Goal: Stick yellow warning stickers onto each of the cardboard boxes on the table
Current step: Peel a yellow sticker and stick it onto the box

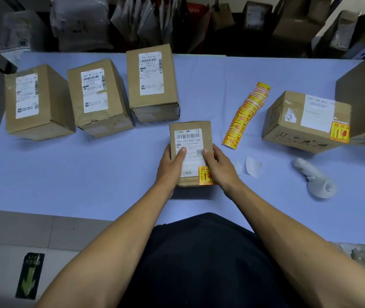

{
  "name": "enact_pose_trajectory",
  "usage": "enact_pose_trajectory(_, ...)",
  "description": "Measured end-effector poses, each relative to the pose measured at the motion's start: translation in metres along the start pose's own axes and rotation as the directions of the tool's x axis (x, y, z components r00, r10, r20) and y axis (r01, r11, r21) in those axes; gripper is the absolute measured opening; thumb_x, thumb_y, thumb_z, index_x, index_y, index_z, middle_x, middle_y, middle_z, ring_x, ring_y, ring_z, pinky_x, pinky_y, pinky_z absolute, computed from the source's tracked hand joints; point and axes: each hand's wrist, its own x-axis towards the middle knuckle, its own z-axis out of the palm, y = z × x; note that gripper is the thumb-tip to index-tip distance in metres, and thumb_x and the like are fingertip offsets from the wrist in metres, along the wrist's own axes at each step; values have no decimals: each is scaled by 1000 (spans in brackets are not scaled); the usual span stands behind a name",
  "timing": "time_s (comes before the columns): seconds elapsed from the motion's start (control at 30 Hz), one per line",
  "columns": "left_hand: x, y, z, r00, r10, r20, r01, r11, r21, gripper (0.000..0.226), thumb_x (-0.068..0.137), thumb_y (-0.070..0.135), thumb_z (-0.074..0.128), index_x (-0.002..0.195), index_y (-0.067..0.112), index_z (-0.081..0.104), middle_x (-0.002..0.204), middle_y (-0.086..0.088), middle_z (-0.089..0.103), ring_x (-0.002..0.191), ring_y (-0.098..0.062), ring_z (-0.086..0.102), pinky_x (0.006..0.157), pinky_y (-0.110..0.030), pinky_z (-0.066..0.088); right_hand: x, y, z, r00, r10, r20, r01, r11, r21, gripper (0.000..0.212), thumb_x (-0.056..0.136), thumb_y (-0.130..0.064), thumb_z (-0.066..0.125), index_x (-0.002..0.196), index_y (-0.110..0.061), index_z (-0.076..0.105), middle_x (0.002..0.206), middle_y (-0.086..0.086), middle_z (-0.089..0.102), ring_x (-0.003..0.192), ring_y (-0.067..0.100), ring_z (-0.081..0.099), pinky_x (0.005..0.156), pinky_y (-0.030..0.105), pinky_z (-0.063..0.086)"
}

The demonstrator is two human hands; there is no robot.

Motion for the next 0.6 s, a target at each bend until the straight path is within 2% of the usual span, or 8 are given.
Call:
enact_pose_trajectory(0.07, 0, 0, 1, 1000, 7, 13, -8, 1000, 22, 33, 96, 46, 52, 128, 38, 55, 119, 9, 71, 102, -11, 70, 92, -38, 57, -1, 1, 5, 998, -63, -6, 62, 988, -138, 47, 101, -57, 30, 136, -34, 49, 128, -2, 66, 112, 22, 65, 86, 29, 47)
enact_pose_trajectory(0.13, 1, 1, 2, 1000, -2, 19, 2, 1000, 10, 30, 99, 44, 51, 128, 38, 55, 119, 9, 70, 104, -11, 70, 95, -40, 56, 0, 2, 6, 997, -78, -30, 72, 983, -169, 46, 102, -56, 26, 133, -34, 52, 123, -3, 69, 107, 22, 65, 80, 28, 43)
enact_pose_trajectory(0.27, 5, 13, 7, 999, -9, 52, 10, 1000, -11, 33, 99, 41, 52, 131, 35, 56, 120, 9, 71, 106, -11, 69, 98, -41, 55, 5, 0, -1, 996, -72, -52, 63, 986, -152, 47, 102, -57, 26, 132, -34, 53, 120, -3, 69, 105, 21, 65, 89, 34, 49)
enact_pose_trajectory(0.43, 31, 57, 29, 993, 51, 102, -46, 998, -47, 39, 94, 41, 55, 130, 28, 58, 121, 6, 71, 110, -15, 68, 100, -42, 53, 27, -28, -34, 982, -110, -154, 90, 988, -129, 46, 101, -58, 27, 128, -35, 56, 112, -5, 66, 95, 18, 58, 82, 30, 43)
enact_pose_trajectory(0.6, 88, 109, 52, 989, 53, 141, -39, 994, -105, 29, 101, 29, 55, 128, 18, 59, 121, -2, 70, 108, -18, 69, 99, -40, 54, 78, -74, -67, 978, -125, -169, 98, 983, -156, 49, 102, -55, 25, 122, -28, 59, 111, -3, 66, 105, 25, 61, 90, 39, 48)
